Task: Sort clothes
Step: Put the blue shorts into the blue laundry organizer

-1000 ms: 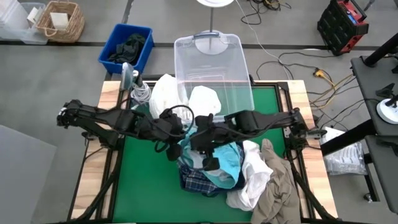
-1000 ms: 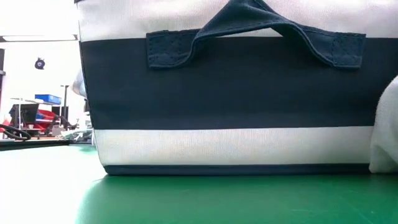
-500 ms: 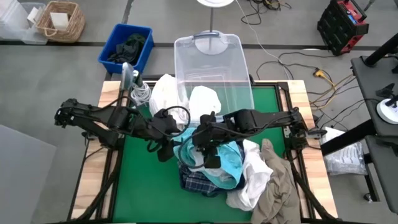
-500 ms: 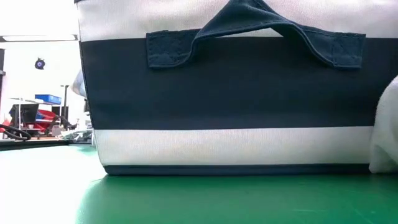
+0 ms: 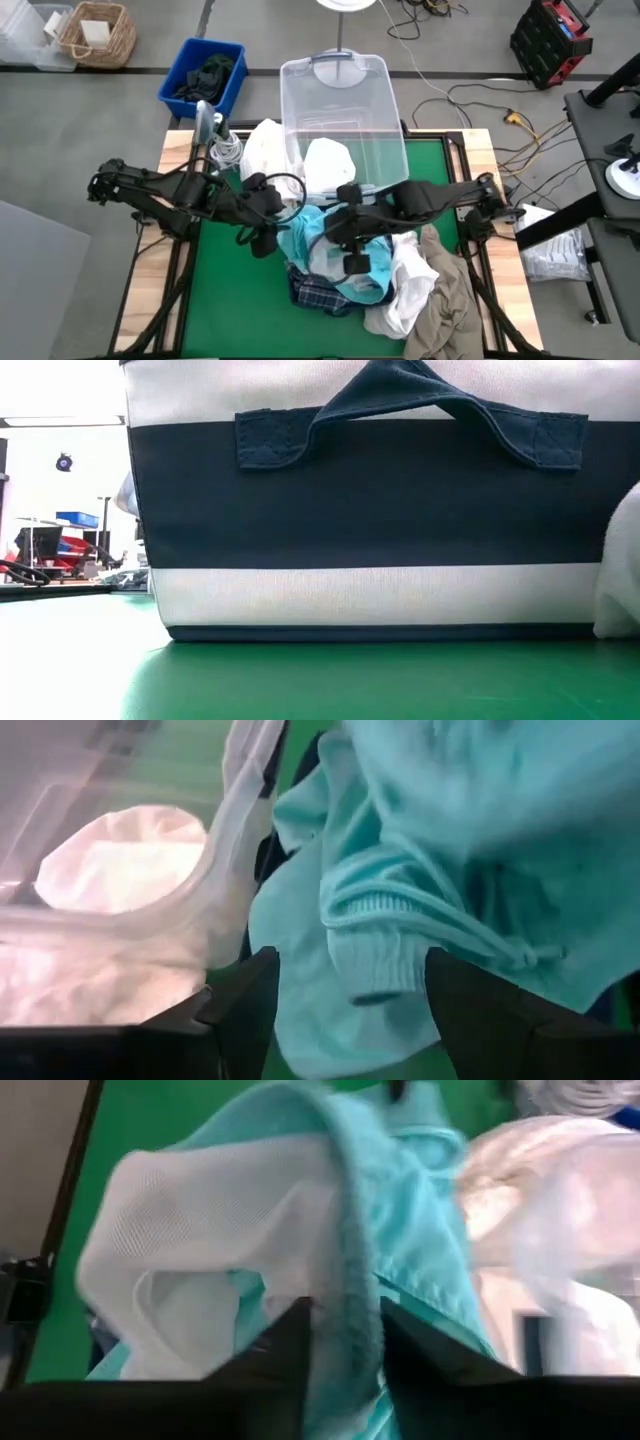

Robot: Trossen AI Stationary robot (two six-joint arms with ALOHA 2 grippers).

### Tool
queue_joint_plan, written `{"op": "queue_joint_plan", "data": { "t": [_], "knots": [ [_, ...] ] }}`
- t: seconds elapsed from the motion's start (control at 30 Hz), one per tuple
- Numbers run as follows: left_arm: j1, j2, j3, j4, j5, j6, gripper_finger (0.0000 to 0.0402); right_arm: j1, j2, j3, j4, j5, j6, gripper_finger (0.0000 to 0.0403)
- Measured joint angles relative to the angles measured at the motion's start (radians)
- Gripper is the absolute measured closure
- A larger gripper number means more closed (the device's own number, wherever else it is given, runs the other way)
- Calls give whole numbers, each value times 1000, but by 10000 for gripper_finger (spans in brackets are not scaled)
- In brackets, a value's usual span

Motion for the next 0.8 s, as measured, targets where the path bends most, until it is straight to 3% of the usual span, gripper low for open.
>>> {"op": "queue_joint_plan", "data": {
  "t": [0.07,0.13,0.27,0.57,0.8],
  "knots": [
    [-5,0,0,26,24,3,177,1,6,-53,48,-7,-34,357],
    [-12,0,-2,45,80,22,179,3,6,-121,130,-6,-69,381],
    [-20,1,-55,6,168,46,189,10,-1,-223,266,-5,-135,391],
    [-49,0,-207,155,177,-27,220,23,-3,-455,329,-4,-154,393],
    [-50,-1,-211,191,169,-53,224,24,-7,-627,476,-2,-157,393]
  ]
}}
